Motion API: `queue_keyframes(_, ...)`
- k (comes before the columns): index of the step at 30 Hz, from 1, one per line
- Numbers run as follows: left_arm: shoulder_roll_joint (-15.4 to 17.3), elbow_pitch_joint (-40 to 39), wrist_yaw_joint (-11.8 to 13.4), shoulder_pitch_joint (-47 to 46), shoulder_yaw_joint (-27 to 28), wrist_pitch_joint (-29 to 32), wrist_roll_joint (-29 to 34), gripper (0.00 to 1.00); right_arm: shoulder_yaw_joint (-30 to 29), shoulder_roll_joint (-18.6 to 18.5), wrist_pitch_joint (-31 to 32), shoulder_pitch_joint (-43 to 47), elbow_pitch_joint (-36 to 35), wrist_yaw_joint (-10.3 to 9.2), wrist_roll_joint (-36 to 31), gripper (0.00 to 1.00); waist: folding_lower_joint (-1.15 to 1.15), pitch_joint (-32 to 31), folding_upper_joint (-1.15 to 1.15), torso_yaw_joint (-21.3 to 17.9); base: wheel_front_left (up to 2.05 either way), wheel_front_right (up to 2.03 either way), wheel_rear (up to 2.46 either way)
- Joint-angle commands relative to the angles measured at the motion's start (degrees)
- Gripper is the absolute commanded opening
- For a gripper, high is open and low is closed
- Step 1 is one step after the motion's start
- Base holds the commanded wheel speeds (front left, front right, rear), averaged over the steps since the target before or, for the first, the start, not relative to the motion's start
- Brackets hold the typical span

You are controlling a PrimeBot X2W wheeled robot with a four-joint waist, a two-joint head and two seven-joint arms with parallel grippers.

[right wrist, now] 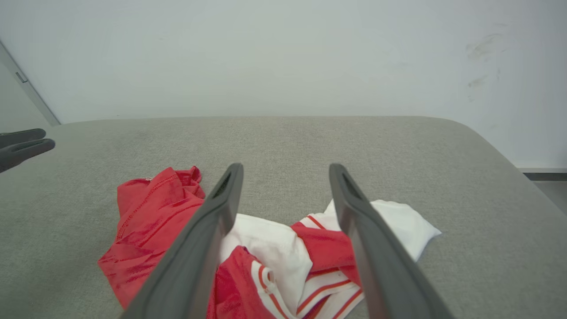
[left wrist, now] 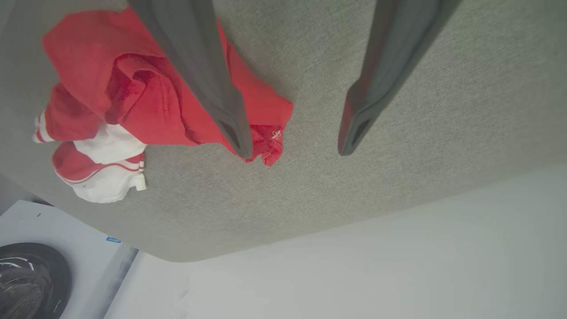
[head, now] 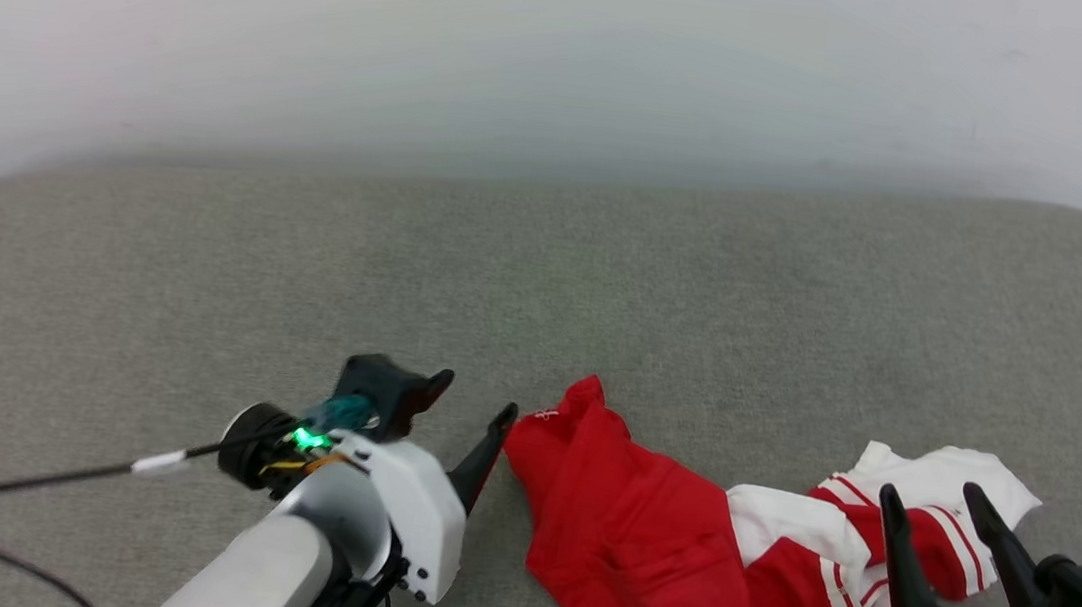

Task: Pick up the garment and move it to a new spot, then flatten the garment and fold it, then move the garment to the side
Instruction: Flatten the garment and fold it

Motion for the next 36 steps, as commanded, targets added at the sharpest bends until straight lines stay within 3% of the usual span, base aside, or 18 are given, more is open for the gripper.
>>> queue_keyframes(1, 0.26, 0.92, -1.80, -2.59, -1.62, 2.91, 0.21, 1.00, 0.14, 0.27, -0.24, -1.41, -0.22, -0.04, -0.20, 1.00, 0.00, 1.97, 0.00, -1.54, 0.00, 0.00, 0.00)
queue_keyframes(9, -0.35, 5.46, -8.02, -10.28, -8.36, 16.91, -1.89, 1.00, 0.49, 0.56, -1.20, -3.93, 0.56, -0.04, -0.27, 1.00, 0.00, 6.72, 0.00, -4.51, 0.00, 0.00, 0.00)
queue_keyframes(16, 0.25, 8.10, -9.43, -12.22, -11.93, 25.15, -6.99, 1.00, 0.81, 0.70, -2.27, -4.98, 2.32, -0.04, 0.47, 1.00, 0.00, 8.71, 0.00, -6.44, 0.00, 0.00, 0.00)
queue_keyframes(17, 0.52, 8.04, -9.58, -12.44, -12.50, 26.05, -7.54, 0.86, 0.67, 0.70, -2.46, -5.07, 2.60, -0.04, 0.45, 1.00, 0.00, 8.90, 0.00, -6.63, 0.00, 0.00, 0.00)
queue_keyframes(19, 1.07, 7.71, -9.58, -12.84, -13.52, 26.94, -8.70, 0.00, 0.57, 0.73, -2.80, -5.35, 2.97, -0.04, 0.51, 1.00, 0.00, 9.25, 0.00, -6.89, 0.00, 0.00, 0.00)
queue_keyframes(26, 3.10, 6.43, -9.68, -15.03, -13.44, 22.34, -7.98, 0.00, -0.60, 0.76, -3.39, -5.74, 3.80, -0.04, 0.49, 1.00, 0.00, 9.06, 0.00, -5.81, 0.00, 0.00, 0.00)
queue_keyframes(29, 4.51, 5.37, -8.53, -15.61, -12.06, 19.66, -6.91, 0.00, -1.37, 0.74, -3.10, -5.43, 3.67, -0.04, 0.05, 1.00, 0.00, 7.98, 0.00, -3.92, 0.00, 0.00, 0.00)
queue_keyframes(34, 8.14, 2.74, -4.71, -13.16, -8.40, 16.16, -6.78, 0.00, -2.48, 0.72, -2.35, -4.52, 2.98, -0.04, -0.29, 1.00, 0.00, 5.76, 0.00, -0.24, 0.00, 0.00, 0.00)
queue_keyframes(35, 10.90, 0.68, -1.85, -10.08, -5.75, 14.66, -7.72, 0.00, -3.07, 0.71, -1.78, -4.26, 2.36, -0.04, -0.42, 1.00, 0.00, 4.59, 0.00, 1.88, 0.00, 0.00, 0.00)
queue_keyframes(36, 11.91, 0.09, -0.70, -8.61, -4.75, 14.19, -8.21, 0.00, -3.21, 0.71, -1.78, -4.06, 2.13, -0.04, -0.54, 1.00, 0.00, 4.26, 0.00, 2.53, 0.00, 0.00, 0.00)
